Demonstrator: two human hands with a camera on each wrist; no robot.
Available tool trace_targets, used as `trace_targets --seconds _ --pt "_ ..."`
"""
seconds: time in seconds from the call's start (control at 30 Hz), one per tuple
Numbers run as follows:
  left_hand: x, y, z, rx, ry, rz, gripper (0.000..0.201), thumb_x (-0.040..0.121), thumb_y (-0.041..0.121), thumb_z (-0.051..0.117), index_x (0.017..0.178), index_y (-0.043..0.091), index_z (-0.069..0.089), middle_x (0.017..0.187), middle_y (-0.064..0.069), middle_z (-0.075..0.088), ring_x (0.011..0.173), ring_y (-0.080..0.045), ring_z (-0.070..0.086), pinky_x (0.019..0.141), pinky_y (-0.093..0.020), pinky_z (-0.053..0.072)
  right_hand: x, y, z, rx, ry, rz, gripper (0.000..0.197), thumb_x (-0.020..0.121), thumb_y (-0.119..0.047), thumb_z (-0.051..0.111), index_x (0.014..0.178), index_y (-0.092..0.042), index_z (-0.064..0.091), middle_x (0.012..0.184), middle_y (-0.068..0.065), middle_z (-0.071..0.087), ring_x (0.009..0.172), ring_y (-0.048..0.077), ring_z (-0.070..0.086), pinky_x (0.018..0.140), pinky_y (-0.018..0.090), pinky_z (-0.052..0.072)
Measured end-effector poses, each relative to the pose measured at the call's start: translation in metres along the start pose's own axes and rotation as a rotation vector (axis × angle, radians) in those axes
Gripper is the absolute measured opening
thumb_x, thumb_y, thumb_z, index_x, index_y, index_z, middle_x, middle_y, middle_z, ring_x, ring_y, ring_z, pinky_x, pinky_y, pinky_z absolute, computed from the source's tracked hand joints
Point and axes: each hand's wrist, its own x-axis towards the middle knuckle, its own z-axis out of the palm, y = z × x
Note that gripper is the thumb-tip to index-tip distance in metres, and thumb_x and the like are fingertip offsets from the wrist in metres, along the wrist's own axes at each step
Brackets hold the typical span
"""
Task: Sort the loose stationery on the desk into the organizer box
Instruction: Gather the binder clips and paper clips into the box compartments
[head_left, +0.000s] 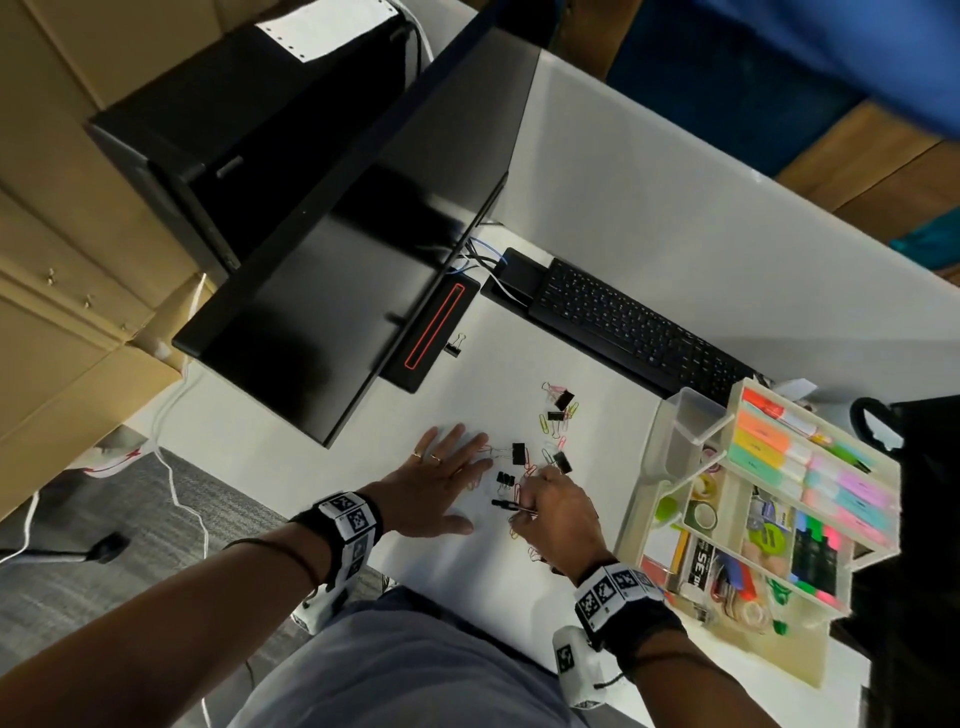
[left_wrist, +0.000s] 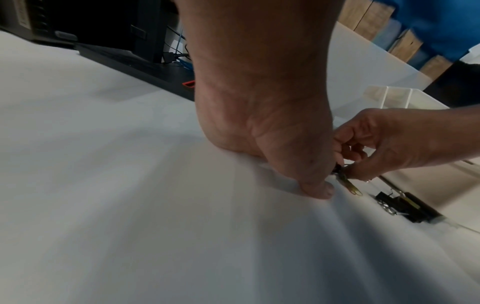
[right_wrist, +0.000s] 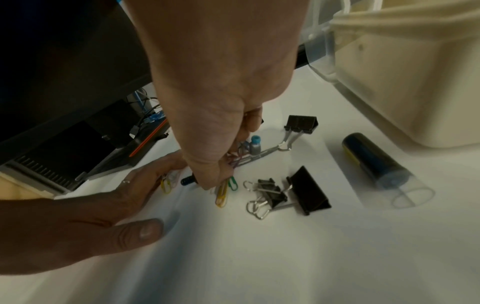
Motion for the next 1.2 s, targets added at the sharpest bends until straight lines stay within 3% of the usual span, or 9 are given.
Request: trace_targets --seconds 0.13,0.27,0.47,0.57,0.63,0.7,0.87,1.0,1.2 --pt "0.001 0.001 -0.003 -0.033 -0.026 -0.013 0.102 0.091 0.080 0.041 0.164 0.027 -0.006 0.167 0.001 -0.033 0.149 -0.030 -0.039 0.120 -0.056 -0.021 -0.001 0.009 -0.005 0.072 0.019 -0.042 0.024 0.070 -0.030 0.075 0.070 -0.028 0.051 0.089 -0.010 0.056 0.081 0.015 0.057 0.070 0.035 0.055" --pt "0.003 0.005 -0.008 -0.068 -0.048 -0.051 0.103 0.089 0.080 0.045 0.164 0.028 -0.003 0.168 0.001 -0.031 0.150 -0.032 -0.036 0.122 -0.061 -0.017 -0.007 0.011 -0.015 0.219 0.066 -0.013 0.032 0.073 -0.025 0.082 0.071 -0.023 0.050 0.083 -0.007 0.063 0.081 0.015 0.060 0.069 0.031 0.052" --pt "0.020 0.035 -0.035 0.011 -0.110 -0.187 0.121 0.075 0.066 0.077 0.161 0.025 0.003 0.169 -0.011 0.000 0.154 -0.046 0.000 0.116 -0.078 0.008 -0.014 0.012 -0.026 0.428 0.047 0.087 0.032 0.073 -0.020 0.081 0.067 -0.029 0.050 0.082 -0.008 0.070 0.078 0.008 0.069 0.072 0.033 0.058" --pt "0.030 0.045 -0.043 0.070 -0.116 -0.238 0.136 0.065 0.062 0.087 0.161 0.027 -0.003 0.163 -0.016 0.009 0.148 -0.052 0.015 0.112 -0.077 0.023 -0.022 0.005 -0.038 0.490 0.073 0.086 0.028 0.076 -0.016 0.075 0.070 -0.021 0.048 0.070 -0.003 0.063 0.061 0.008 0.058 0.057 0.030 0.049" --pt "0.034 0.050 -0.047 0.081 -0.125 -0.256 0.140 0.063 0.060 0.090 0.161 0.032 -0.006 0.164 -0.018 0.005 0.147 -0.053 0.016 0.112 -0.074 0.026 -0.028 0.004 -0.044 0.524 0.092 0.089 0.025 0.077 -0.017 0.071 0.073 -0.018 0.046 0.064 0.006 0.055 0.055 0.008 0.048 0.053 0.031 0.040" --pt "0.037 0.052 -0.049 0.102 -0.135 -0.261 0.142 0.063 0.061 0.090 0.161 0.033 -0.009 0.165 -0.020 0.000 0.147 -0.054 0.015 0.112 -0.072 0.028 -0.031 0.003 -0.048 0.570 0.137 0.097 0.027 0.078 -0.016 0.071 0.076 -0.020 0.045 0.066 0.010 0.056 0.057 0.009 0.048 0.054 0.036 0.042" --pt "0.042 0.058 -0.055 0.142 -0.138 -0.293 0.147 0.061 0.063 0.090 0.162 0.028 -0.012 0.166 -0.022 -0.001 0.148 -0.053 0.017 0.114 -0.068 0.032 -0.034 0.008 -0.053 0.526 0.226 0.105 0.025 0.082 -0.013 0.068 0.080 -0.033 0.051 0.068 -0.011 0.061 0.060 0.008 0.059 0.057 0.028 0.052" --pt "0.047 0.065 -0.056 0.106 -0.118 -0.351 0.158 0.055 0.059 0.095 0.160 0.026 -0.019 0.166 -0.024 -0.004 0.149 -0.053 0.017 0.114 -0.065 0.036 -0.039 0.017 -0.068 0.484 0.163 -0.002 0.015 0.092 -0.022 0.059 0.102 -0.027 0.068 0.092 -0.008 0.072 0.079 0.012 0.070 0.071 0.037 0.058" --pt "0.049 0.073 -0.062 0.152 -0.115 -0.387 0.161 0.054 0.060 0.095 0.160 0.021 -0.020 0.165 -0.028 -0.012 0.147 -0.053 0.019 0.109 -0.057 0.046 -0.043 0.025 -0.086 0.588 0.201 0.037 0.005 0.099 -0.029 0.060 0.101 -0.024 0.058 0.082 0.001 0.072 0.072 0.019 0.070 0.066 0.043 0.058"
